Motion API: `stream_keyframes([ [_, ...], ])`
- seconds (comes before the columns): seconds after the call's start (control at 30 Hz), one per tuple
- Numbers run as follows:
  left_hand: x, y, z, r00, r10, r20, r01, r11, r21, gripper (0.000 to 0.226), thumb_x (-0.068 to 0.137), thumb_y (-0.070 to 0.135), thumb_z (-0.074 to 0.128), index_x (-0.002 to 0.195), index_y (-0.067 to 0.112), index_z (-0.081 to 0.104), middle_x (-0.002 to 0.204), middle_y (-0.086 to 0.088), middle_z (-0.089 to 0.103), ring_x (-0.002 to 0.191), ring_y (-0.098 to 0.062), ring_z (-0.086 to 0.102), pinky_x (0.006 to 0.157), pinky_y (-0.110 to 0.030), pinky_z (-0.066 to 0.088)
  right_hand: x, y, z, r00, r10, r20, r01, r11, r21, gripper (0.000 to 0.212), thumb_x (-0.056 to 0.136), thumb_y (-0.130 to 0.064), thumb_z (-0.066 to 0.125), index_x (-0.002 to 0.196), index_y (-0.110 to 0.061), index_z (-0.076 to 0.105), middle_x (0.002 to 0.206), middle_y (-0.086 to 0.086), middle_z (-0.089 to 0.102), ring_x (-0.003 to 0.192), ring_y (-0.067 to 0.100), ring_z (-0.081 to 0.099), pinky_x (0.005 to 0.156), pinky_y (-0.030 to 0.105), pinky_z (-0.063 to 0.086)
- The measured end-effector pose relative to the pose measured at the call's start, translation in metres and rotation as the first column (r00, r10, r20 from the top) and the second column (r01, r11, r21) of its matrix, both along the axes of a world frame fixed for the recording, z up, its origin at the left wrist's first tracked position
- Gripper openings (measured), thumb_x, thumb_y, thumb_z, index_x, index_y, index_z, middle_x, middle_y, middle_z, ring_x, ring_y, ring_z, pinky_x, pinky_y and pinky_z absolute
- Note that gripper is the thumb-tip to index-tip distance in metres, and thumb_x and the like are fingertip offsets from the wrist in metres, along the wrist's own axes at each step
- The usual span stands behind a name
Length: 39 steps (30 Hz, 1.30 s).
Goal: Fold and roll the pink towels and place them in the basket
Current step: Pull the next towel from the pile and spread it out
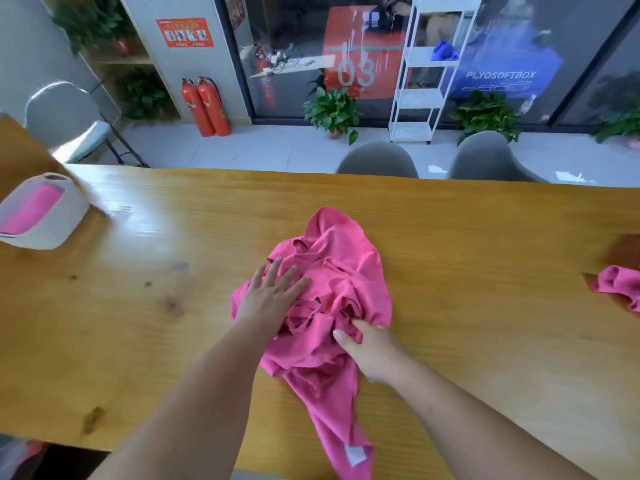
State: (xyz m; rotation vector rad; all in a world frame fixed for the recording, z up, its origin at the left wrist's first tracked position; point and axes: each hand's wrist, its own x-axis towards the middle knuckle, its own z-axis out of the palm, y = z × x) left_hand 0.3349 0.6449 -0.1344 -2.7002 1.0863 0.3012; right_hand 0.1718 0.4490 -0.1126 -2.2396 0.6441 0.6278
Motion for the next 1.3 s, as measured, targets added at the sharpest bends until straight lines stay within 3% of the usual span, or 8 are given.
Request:
stream_keyframes([
  [0.17, 0.018, 0.049, 0.006, 0.988, 0.142, -0.067, -0.149, 0.981, -0.126, 0.108, 0.094, 0.015, 0.072, 0.167, 0.042, -0.004, 0.177, 0.008, 0.003, 0.163, -0.028, -0.006, 0.131, -0.051, -0.001, 0.014, 0.032, 0.022, 0.971, 0.053, 0.234, 0.04, 0.926, -0.376, 0.058, 0.094, -0.06, 0.064, 0.145, -0.037, 0.05, 0.133, 0.0, 0.044, 0.117, 0.024, 0.056, 0.091, 0.04, 0.054],
  [0.33, 0.001, 0.036, 0.02, 0.954, 0.139, -0.267, -0.23, 0.908, -0.35, 0.089, 0.096, 0.022, 0.061, 0.168, 0.037, 0.012, 0.176, 0.008, 0.015, 0.162, -0.022, 0.011, 0.132, -0.047, 0.01, 0.038, 0.024, 0.025, 0.926, 0.294, 0.236, -0.143, 0.853, -0.502, 0.1, 0.089, -0.057, 0.075, 0.165, -0.035, 0.014, 0.173, 0.002, 0.01, 0.158, 0.032, 0.015, 0.122, 0.05, 0.035],
  [0.4, -0.013, 0.027, 0.016, 0.941, 0.098, -0.323, -0.235, 0.878, -0.417, 0.082, 0.096, 0.031, 0.058, 0.168, 0.033, 0.018, 0.173, 0.005, 0.023, 0.16, -0.022, 0.019, 0.131, -0.047, 0.015, 0.041, 0.016, 0.021, 0.936, 0.314, 0.161, -0.219, 0.874, -0.434, 0.103, 0.088, -0.053, 0.077, 0.166, -0.036, 0.013, 0.172, 0.0, 0.023, 0.157, 0.03, 0.021, 0.122, 0.049, 0.035],
  [0.53, -0.033, 0.02, -0.007, 0.931, 0.035, -0.363, -0.206, 0.871, -0.446, 0.092, 0.089, 0.063, 0.057, 0.166, 0.043, 0.011, 0.172, 0.01, 0.025, 0.16, -0.023, 0.02, 0.129, -0.051, 0.022, 0.032, -0.001, 0.01, 0.957, 0.215, 0.195, -0.118, 0.902, -0.416, 0.053, 0.093, -0.037, 0.075, 0.142, -0.042, 0.056, 0.139, -0.007, 0.064, 0.131, 0.023, 0.054, 0.101, 0.038, 0.051],
  [0.63, -0.037, 0.016, -0.012, 0.938, 0.028, -0.345, -0.203, 0.85, -0.485, 0.095, 0.088, 0.079, 0.053, 0.165, 0.047, 0.008, 0.173, 0.012, 0.021, 0.162, -0.023, 0.013, 0.13, -0.052, 0.019, 0.025, -0.015, 0.015, 0.963, 0.168, 0.212, -0.05, 0.882, -0.468, 0.019, 0.098, -0.036, 0.067, 0.116, -0.041, 0.069, 0.111, -0.008, 0.072, 0.109, 0.022, 0.064, 0.081, 0.036, 0.054],
  [0.9, -0.047, -0.033, -0.002, 0.988, 0.03, -0.154, -0.087, 0.921, -0.38, 0.108, 0.086, 0.088, 0.044, 0.167, 0.037, -0.007, 0.177, 0.004, 0.0, 0.162, -0.024, -0.015, 0.131, -0.052, -0.007, 0.009, -0.097, 0.037, 0.959, 0.032, 0.282, 0.148, 0.791, -0.594, 0.015, 0.102, -0.032, 0.061, 0.111, -0.036, 0.071, 0.112, -0.01, 0.072, 0.106, 0.022, 0.065, 0.071, 0.032, 0.045],
  [1.13, -0.054, -0.09, -0.004, 0.975, -0.071, -0.211, 0.035, 0.985, -0.171, 0.098, 0.089, 0.072, 0.058, 0.166, 0.042, 0.006, 0.174, -0.001, 0.016, 0.16, -0.033, 0.012, 0.128, -0.062, 0.01, -0.021, -0.179, 0.045, 0.946, -0.095, 0.31, 0.284, 0.706, -0.649, 0.007, 0.1, -0.033, 0.066, 0.102, -0.037, 0.07, 0.104, -0.008, 0.072, 0.097, 0.023, 0.067, 0.066, 0.031, 0.043],
  [1.3, -0.046, -0.079, -0.012, 0.979, 0.066, -0.195, -0.065, 0.998, 0.009, 0.079, 0.098, 0.061, 0.059, 0.164, 0.045, 0.018, 0.173, 0.001, 0.021, 0.153, -0.033, 0.032, 0.125, -0.058, 0.024, -0.041, -0.224, 0.038, 0.928, -0.157, 0.338, 0.344, 0.711, -0.613, 0.007, 0.098, -0.029, 0.069, 0.101, -0.036, 0.07, 0.102, -0.007, 0.073, 0.095, 0.026, 0.068, 0.066, 0.032, 0.04],
])
